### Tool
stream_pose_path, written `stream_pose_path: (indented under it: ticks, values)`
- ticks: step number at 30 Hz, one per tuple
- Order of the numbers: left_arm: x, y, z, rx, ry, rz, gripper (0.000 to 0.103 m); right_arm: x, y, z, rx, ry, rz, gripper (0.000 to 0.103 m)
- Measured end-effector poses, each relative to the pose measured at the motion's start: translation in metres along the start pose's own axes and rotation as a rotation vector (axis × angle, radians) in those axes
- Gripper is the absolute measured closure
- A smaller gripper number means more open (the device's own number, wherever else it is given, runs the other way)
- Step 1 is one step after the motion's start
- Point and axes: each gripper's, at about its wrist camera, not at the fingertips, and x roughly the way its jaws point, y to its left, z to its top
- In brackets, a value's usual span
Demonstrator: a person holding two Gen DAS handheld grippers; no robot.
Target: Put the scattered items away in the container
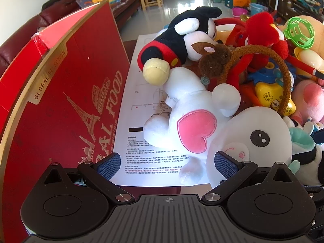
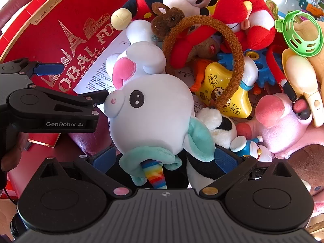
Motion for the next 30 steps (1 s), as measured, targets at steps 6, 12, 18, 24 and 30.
stream_pose_path:
  ticks: [6, 12, 18, 24, 30]
  values:
    - [-0.003, -0.001, -0.002, 0.001, -0.005, -0.001, 0.000, 0.000, 0.001, 0.000, -0.001, 0.002, 0.000, 0.000]
    - [-0.006, 0.000, -0.001, -0.001, -0.004, -0.011, 0.000, 0.000, 0.002, -0.002, -0.002, 0.002, 0.000, 0.000]
    - [-0.005, 0.004, 0.000, -0.004, 0.002, -0.020, 0.000, -0.002, 0.006, -0.005, -0.001, 0.004, -0.003, 0.000]
    - [-0.006, 0.004, 0.000, -0.004, 0.001, -0.023, 0.000, -0.002, 0.007, -0.005, -0.001, 0.006, -0.004, 0.000]
    - [-0.006, 0.013, -0.003, -0.015, -0.001, -0.022, 0.000, -0.004, 0.007, -0.009, 0.002, 0.013, -0.003, 0.000]
